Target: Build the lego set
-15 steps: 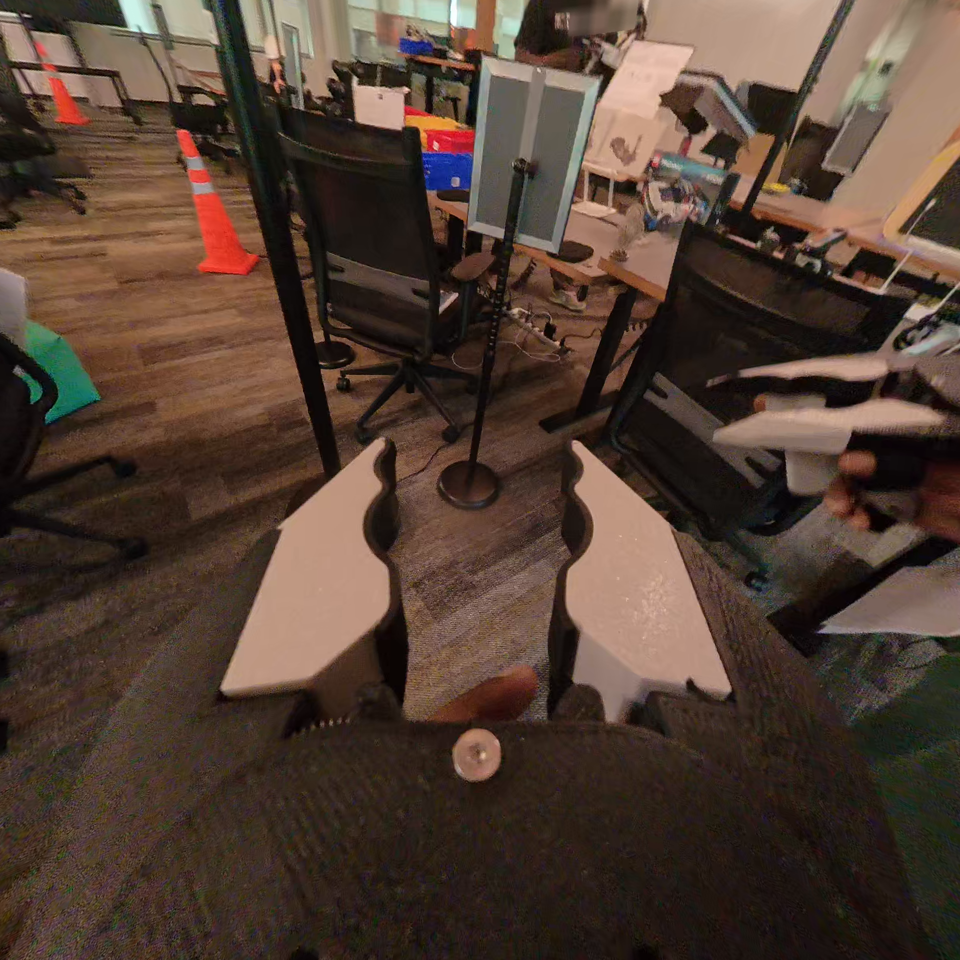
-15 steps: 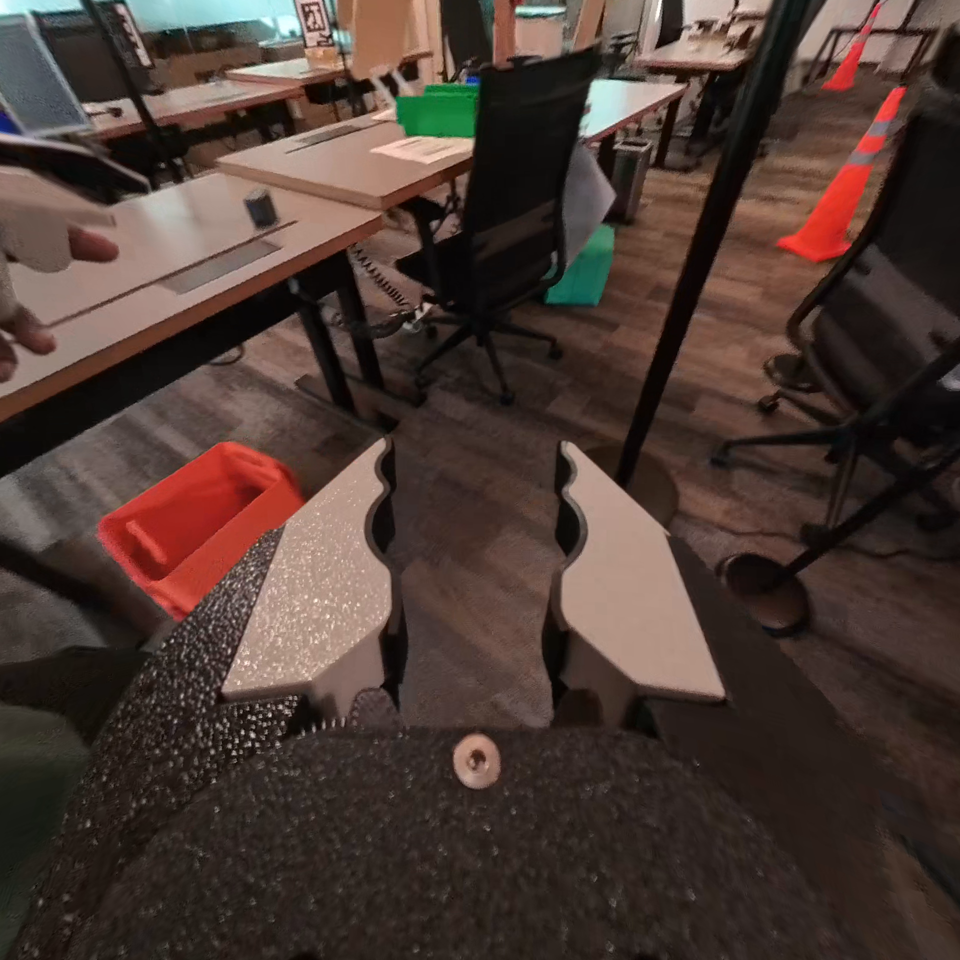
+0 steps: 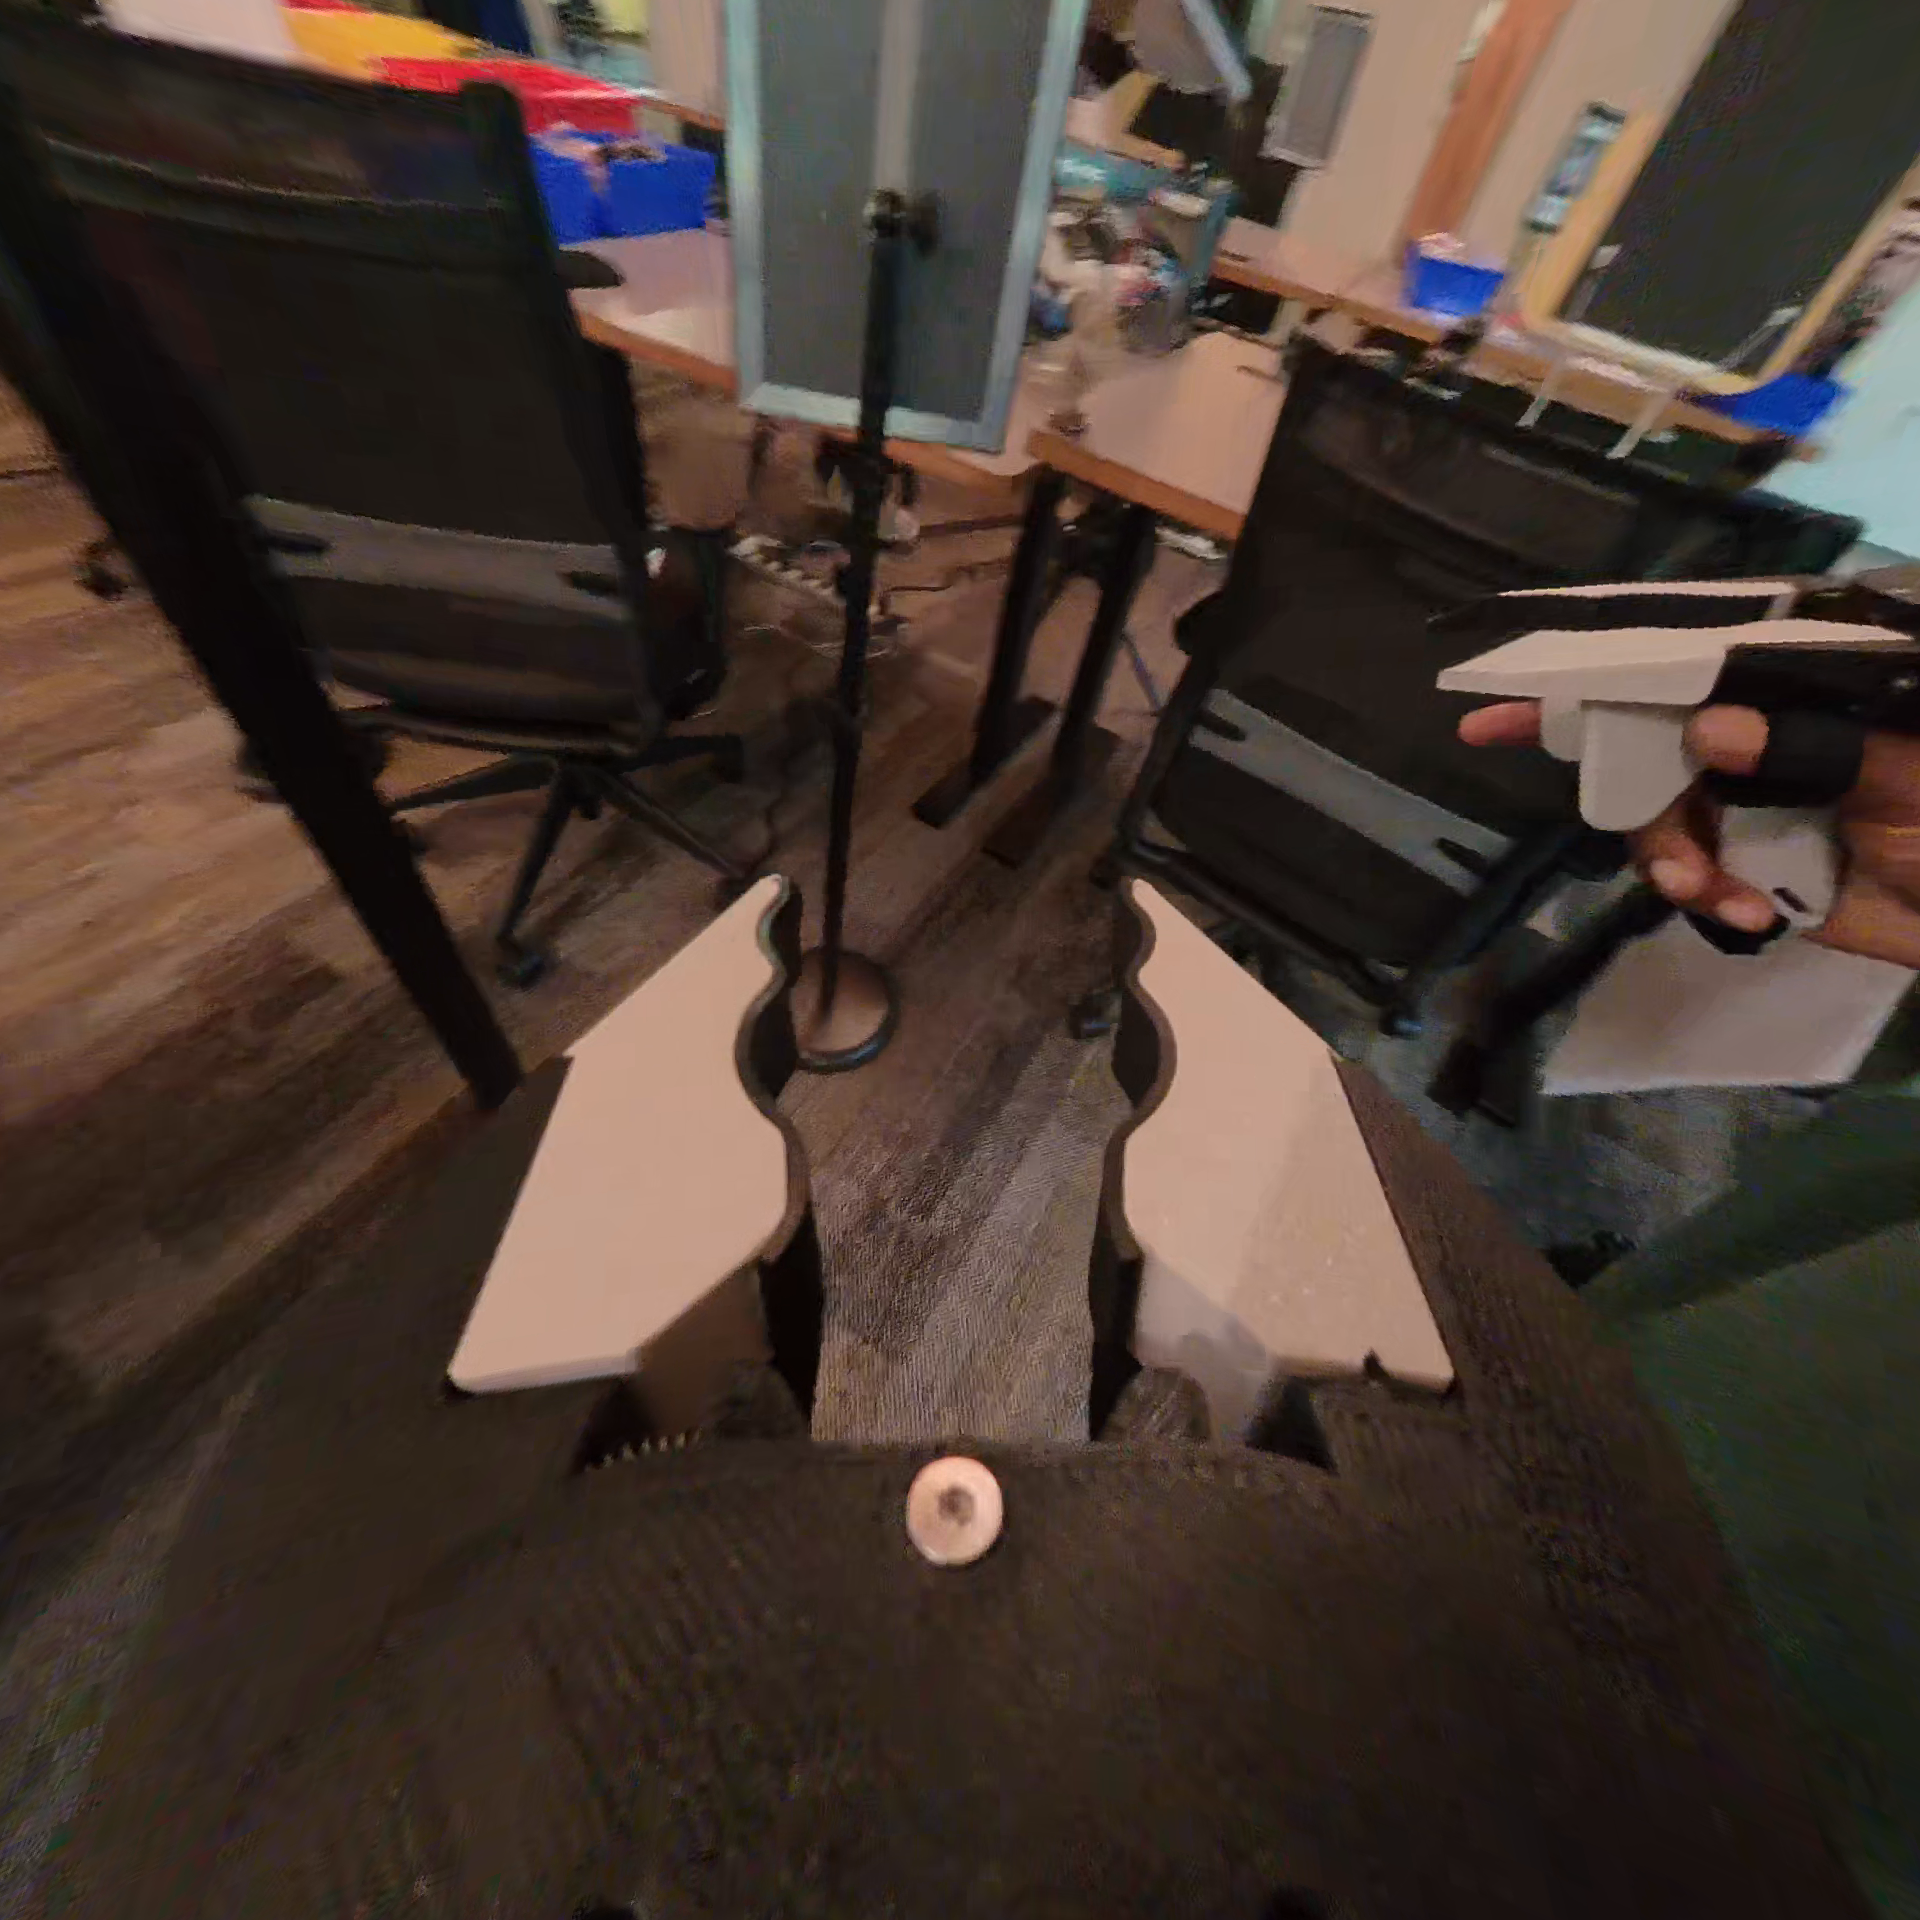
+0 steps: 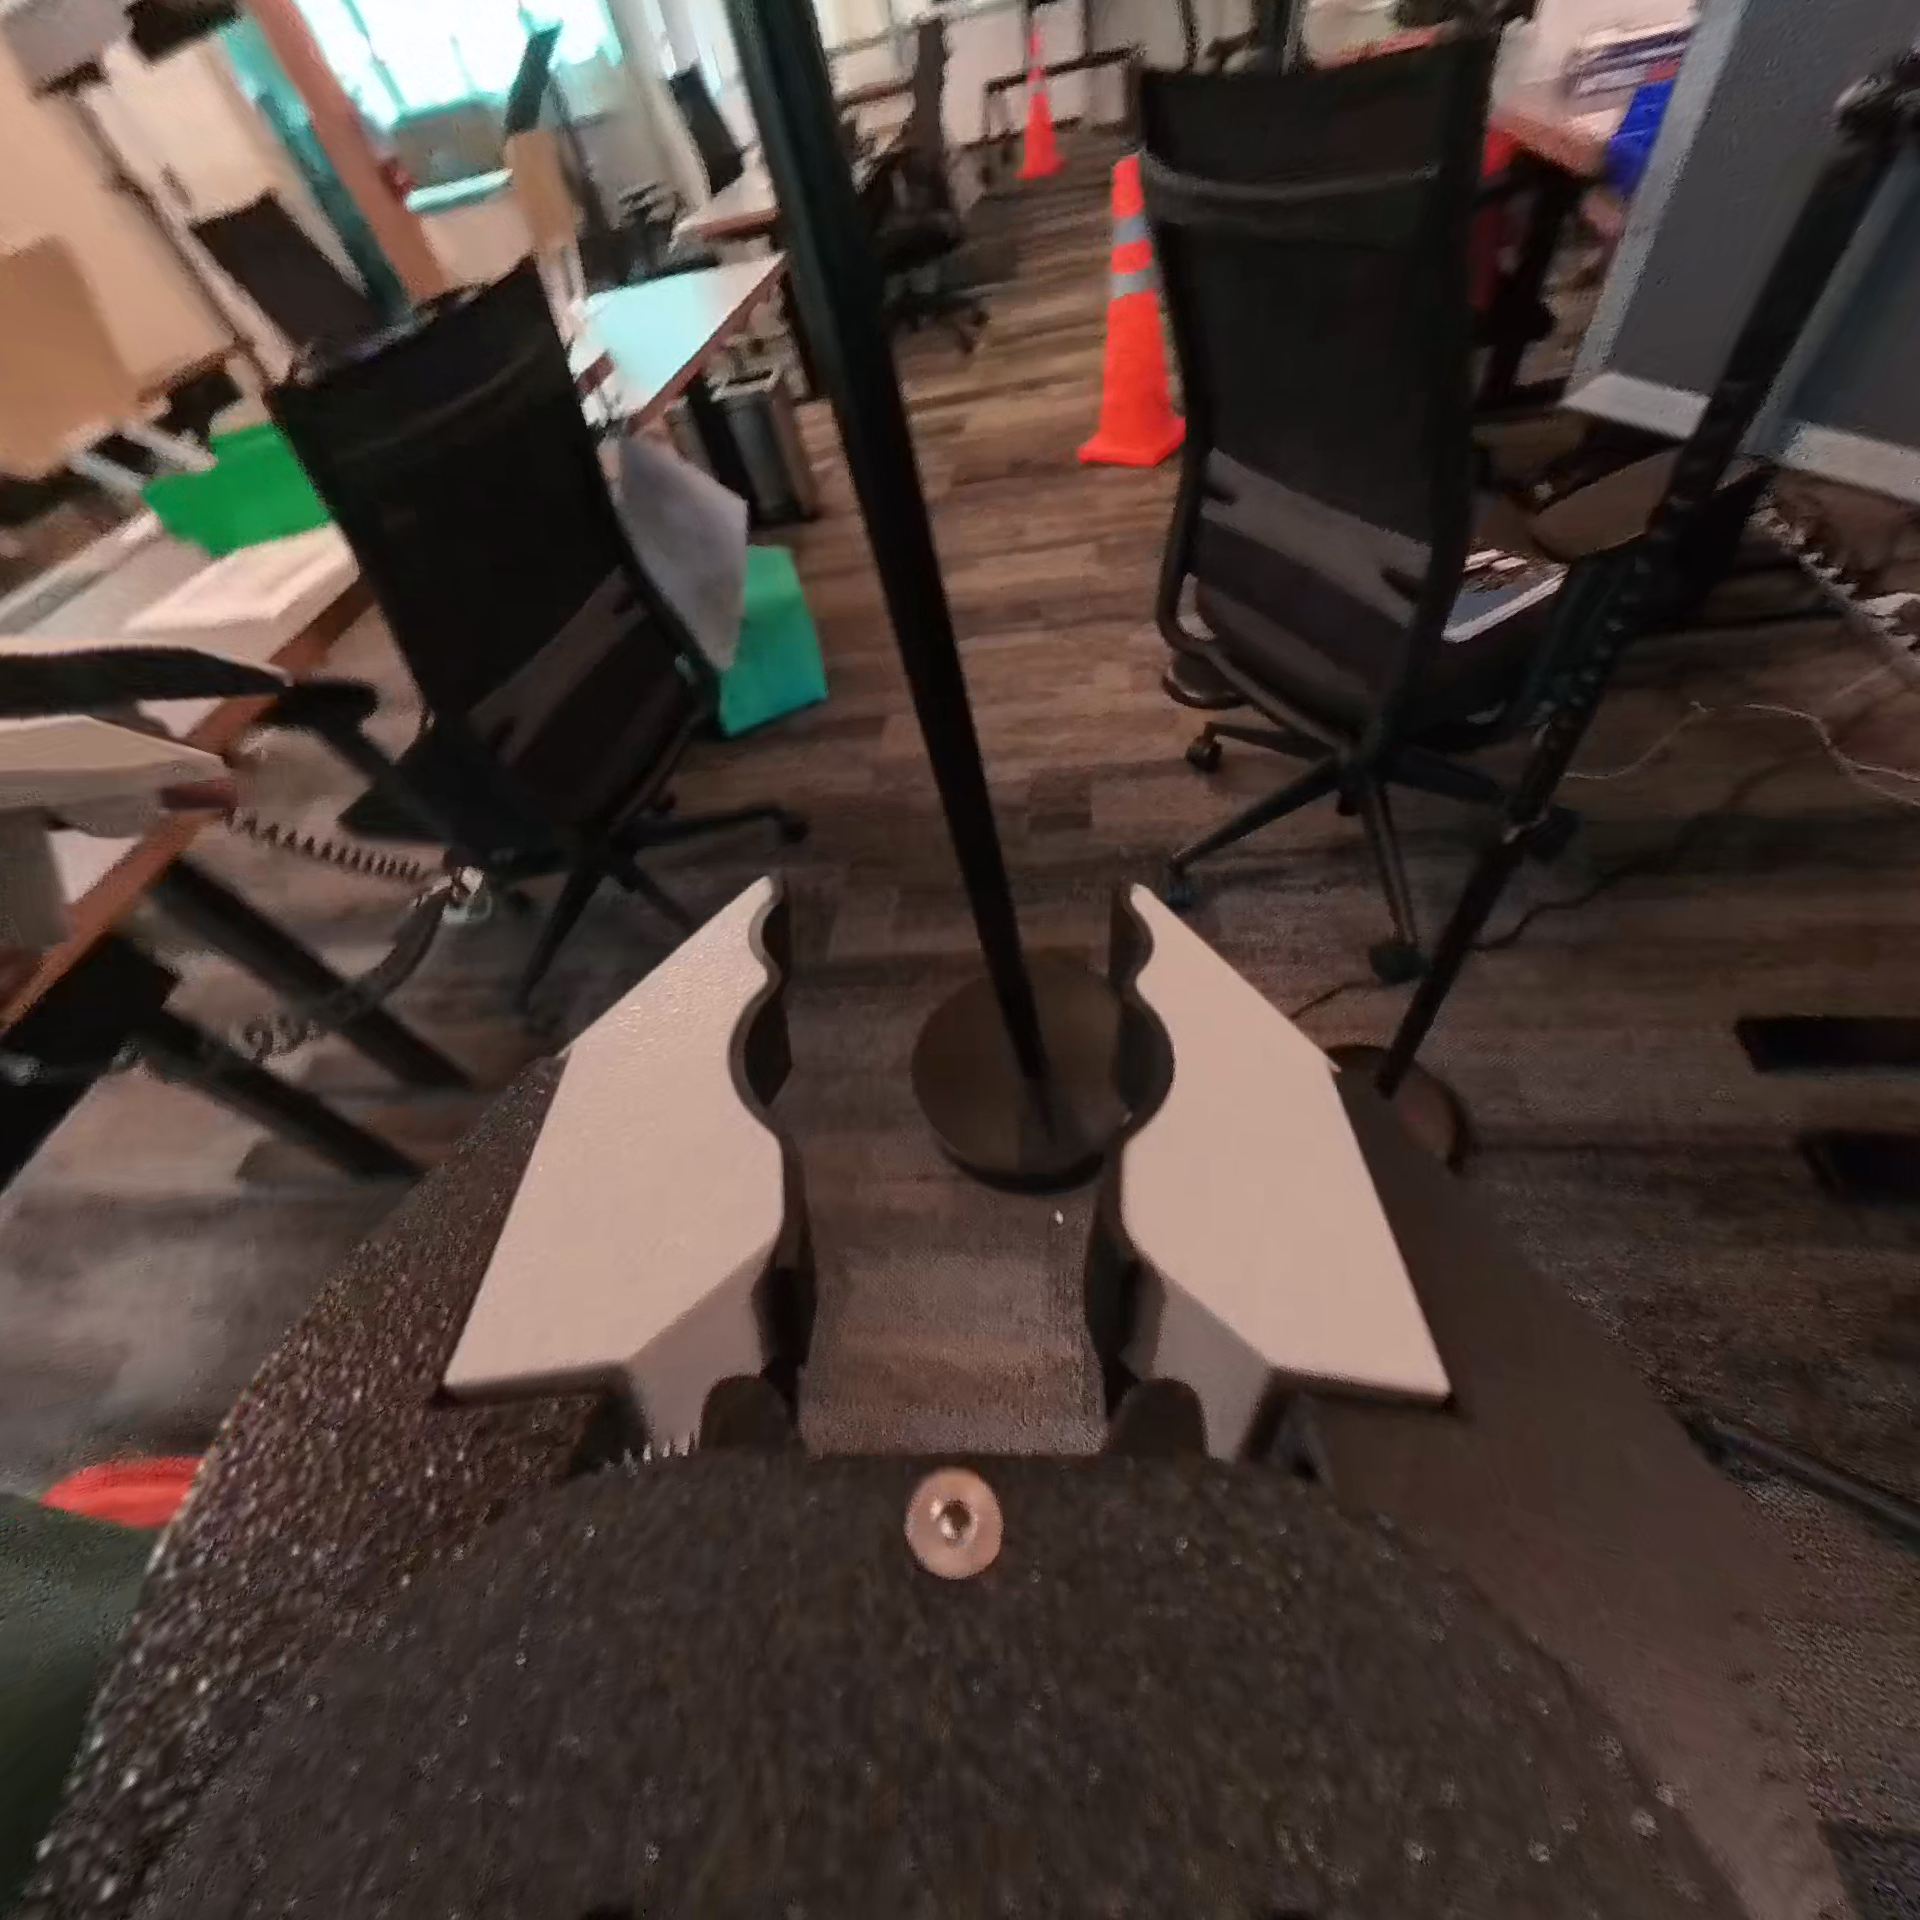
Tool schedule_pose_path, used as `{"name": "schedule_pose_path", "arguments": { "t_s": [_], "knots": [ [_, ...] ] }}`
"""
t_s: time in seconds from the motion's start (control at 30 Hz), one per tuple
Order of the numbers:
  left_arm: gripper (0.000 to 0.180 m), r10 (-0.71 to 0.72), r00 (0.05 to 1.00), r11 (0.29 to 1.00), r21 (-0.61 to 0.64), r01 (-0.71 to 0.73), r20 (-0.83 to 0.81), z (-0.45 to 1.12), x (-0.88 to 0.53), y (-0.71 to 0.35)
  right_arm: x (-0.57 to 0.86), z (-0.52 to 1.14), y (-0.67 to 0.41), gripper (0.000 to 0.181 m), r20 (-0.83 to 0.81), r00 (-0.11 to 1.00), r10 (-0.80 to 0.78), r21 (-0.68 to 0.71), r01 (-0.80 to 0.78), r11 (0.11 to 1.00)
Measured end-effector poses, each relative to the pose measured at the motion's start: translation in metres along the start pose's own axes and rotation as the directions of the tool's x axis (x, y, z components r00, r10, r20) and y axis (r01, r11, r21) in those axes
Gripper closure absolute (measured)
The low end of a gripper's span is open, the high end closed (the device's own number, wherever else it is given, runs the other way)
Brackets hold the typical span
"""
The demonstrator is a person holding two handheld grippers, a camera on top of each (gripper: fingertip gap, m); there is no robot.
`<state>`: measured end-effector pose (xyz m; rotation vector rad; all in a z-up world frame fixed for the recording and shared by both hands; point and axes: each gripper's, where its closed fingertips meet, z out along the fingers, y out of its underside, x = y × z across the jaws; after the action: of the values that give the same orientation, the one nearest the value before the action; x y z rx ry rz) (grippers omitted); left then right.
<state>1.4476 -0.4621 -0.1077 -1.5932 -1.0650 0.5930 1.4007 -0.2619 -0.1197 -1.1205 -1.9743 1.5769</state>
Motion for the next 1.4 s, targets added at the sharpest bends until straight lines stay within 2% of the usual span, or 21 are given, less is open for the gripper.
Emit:
{"name": "schedule_pose_path", "arguments": {
  "t_s": [0.13,0.27,0.6,0.77,1.07,1.23,1.4],
  "knots": [
    [0.123,0.097,0.979,0.995,-0.021,-0.103,-0.179,0.063,-0.033,-0.036,0.019,0.032,-0.016,0.122,-0.088,0.996,-0.032,-0.031,0.029,0.999],
    [0.123,0.135,0.952,0.99,0.002,-0.14,-0.274,0.139,-0.05,-0.069,0.062,0.061,-0.034,0.122,-0.152,0.988,-0.011,-0.028,0.007,1.0],
    [0.125,0.068,0.942,0.998,0.034,-0.06,-0.329,0.337,-0.027,-0.145,0.237,0.132,-0.095,0.124,-0.228,0.973,0.02,0.043,-0.01,0.999],
    [0.128,0.108,0.925,0.991,0.119,-0.068,-0.364,0.426,-0.022,-0.219,0.35,0.126,-0.134,0.127,-0.319,0.948,-0.014,0.054,0.033,0.998],
    [0.125,0.164,0.895,0.969,0.239,-0.066,-0.416,0.556,-0.057,-0.36,0.51,0.115,-0.206,0.126,-0.487,0.867,0.109,0.16,-0.034,0.987],
    [0.123,0.155,0.905,0.963,0.264,-0.05,-0.395,0.61,-0.084,-0.414,0.6,0.133,-0.251,0.123,-0.555,0.828,0.076,0.105,-0.021,0.994],
    [0.121,0.169,0.916,0.974,0.203,-0.099,-0.364,0.655,-0.095,-0.44,0.702,0.167,-0.287,0.12,-0.582,0.812,-0.045,-0.033,0.031,0.999]
  ]
}}
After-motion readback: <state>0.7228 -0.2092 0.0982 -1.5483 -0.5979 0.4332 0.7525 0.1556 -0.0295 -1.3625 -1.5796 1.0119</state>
